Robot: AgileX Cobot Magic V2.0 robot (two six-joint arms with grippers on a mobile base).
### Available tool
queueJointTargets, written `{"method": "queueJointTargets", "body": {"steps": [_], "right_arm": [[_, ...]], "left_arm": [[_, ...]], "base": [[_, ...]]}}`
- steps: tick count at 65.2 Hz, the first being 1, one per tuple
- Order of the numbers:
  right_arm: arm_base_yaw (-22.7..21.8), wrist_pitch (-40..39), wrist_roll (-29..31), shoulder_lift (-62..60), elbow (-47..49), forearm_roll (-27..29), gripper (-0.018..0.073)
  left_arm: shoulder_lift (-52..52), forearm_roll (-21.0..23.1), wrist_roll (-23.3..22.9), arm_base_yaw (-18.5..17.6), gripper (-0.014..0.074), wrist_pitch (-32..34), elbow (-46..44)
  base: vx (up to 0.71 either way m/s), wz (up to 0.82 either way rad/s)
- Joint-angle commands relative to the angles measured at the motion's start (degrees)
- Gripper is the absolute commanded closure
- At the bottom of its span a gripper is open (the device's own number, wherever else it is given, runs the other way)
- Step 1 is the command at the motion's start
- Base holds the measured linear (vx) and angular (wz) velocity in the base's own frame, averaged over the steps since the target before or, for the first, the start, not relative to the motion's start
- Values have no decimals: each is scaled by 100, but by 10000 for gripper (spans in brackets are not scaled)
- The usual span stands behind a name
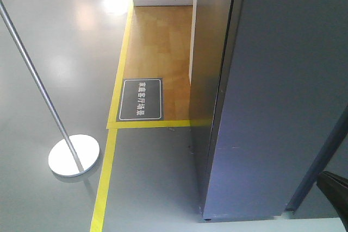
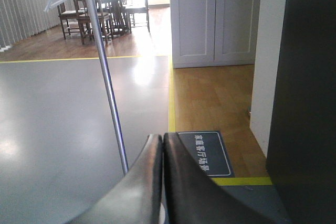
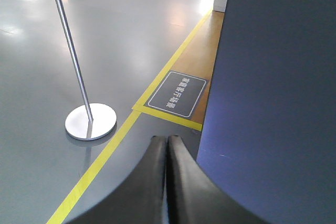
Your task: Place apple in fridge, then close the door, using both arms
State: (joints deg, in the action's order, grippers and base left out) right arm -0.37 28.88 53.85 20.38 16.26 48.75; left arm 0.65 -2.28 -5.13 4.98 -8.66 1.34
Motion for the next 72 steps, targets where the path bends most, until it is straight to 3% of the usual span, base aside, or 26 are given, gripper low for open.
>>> {"method": "queueJointTargets", "body": {"steps": [1,10,72], "right_arm": [[-25,-230,49,34,153,151,562],[-25,-230,49,34,153,151,562],[-25,-230,49,34,153,151,562]], "left_arm": [[83,-46,-328,-46,603,398,-92],[83,-293,-667,-46,603,398,-92],[83,-287,-662,-46,603,398,-97]], "base": [[0,0],[0,0],[0,0]]}}
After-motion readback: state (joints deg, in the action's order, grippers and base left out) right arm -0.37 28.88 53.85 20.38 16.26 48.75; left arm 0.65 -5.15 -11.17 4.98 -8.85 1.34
